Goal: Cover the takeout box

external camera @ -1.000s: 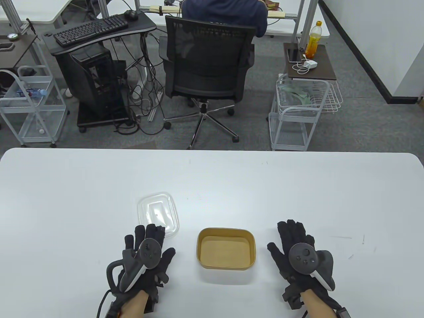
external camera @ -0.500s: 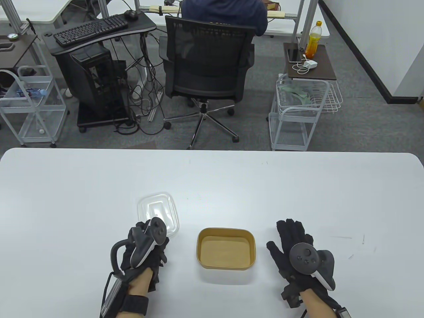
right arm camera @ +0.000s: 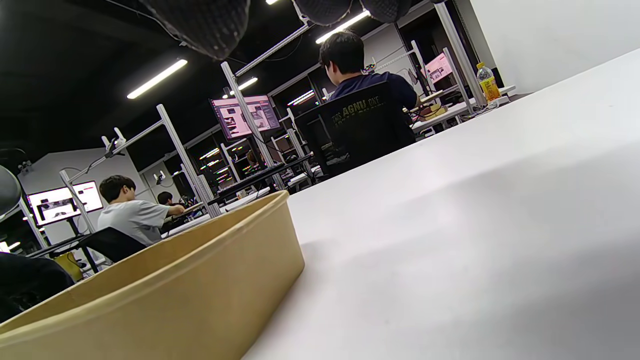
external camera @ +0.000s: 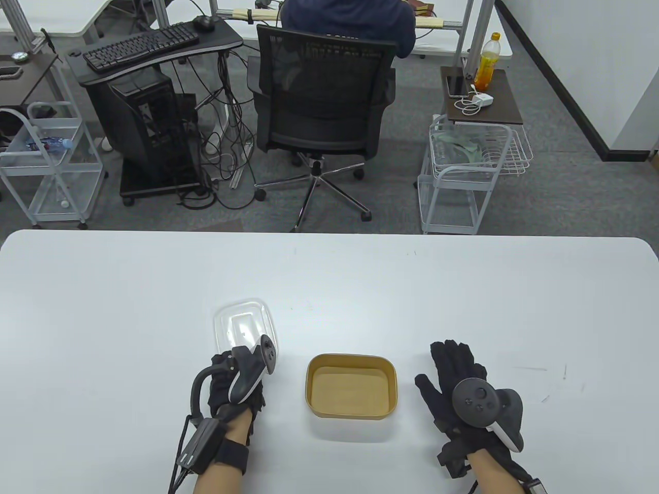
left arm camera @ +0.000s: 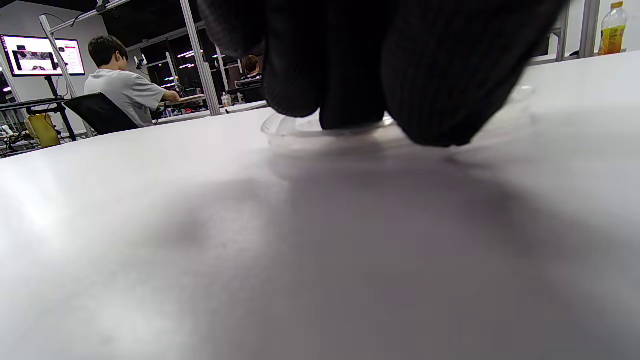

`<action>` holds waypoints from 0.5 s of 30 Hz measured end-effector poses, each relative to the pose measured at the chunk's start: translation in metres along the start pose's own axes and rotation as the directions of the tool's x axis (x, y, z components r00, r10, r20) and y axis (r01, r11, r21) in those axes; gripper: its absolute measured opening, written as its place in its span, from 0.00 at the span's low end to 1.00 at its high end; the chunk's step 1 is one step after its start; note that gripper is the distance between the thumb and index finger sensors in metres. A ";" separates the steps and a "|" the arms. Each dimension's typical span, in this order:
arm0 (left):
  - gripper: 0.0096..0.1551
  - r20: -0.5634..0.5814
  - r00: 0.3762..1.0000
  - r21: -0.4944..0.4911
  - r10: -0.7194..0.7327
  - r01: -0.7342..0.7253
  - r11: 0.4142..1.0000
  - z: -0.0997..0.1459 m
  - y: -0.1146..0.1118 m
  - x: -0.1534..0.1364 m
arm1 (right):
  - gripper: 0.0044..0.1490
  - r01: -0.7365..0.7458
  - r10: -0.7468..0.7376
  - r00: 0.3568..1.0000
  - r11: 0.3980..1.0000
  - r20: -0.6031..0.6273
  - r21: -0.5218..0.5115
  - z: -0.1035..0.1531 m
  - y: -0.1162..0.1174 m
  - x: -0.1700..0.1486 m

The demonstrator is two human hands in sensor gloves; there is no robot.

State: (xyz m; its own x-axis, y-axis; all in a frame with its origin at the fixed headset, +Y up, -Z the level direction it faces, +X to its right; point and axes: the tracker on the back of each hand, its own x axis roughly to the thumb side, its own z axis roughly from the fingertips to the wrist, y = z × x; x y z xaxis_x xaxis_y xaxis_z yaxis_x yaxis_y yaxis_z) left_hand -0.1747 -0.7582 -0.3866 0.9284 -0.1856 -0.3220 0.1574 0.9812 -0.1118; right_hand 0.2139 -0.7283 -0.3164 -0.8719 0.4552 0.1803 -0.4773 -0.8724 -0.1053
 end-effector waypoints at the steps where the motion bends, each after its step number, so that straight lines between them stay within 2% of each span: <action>1: 0.24 -0.003 1.000 0.006 -0.002 0.002 1.000 0.000 -0.001 0.000 | 0.45 0.000 0.000 1.000 1.000 0.001 0.001 0.000 0.000 0.000; 7: 0.24 -0.008 1.000 0.072 -0.030 0.030 0.997 -0.001 -0.001 0.001 | 0.45 -0.009 0.009 1.000 1.000 0.009 0.008 -0.001 0.002 0.002; 15: 0.21 -0.022 1.000 0.106 -0.010 0.013 0.994 -0.002 -0.002 -0.001 | 0.45 -0.006 0.006 1.000 1.000 -0.005 0.021 -0.001 0.004 0.001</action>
State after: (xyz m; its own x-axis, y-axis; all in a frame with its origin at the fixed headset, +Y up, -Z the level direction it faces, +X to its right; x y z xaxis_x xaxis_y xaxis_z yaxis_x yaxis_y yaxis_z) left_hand -0.1764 -0.7597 -0.3883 0.9191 -0.1969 -0.3412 0.2041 0.9788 -0.0152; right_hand 0.2112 -0.7313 -0.3175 -0.8755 0.4506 0.1746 -0.4694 -0.8788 -0.0857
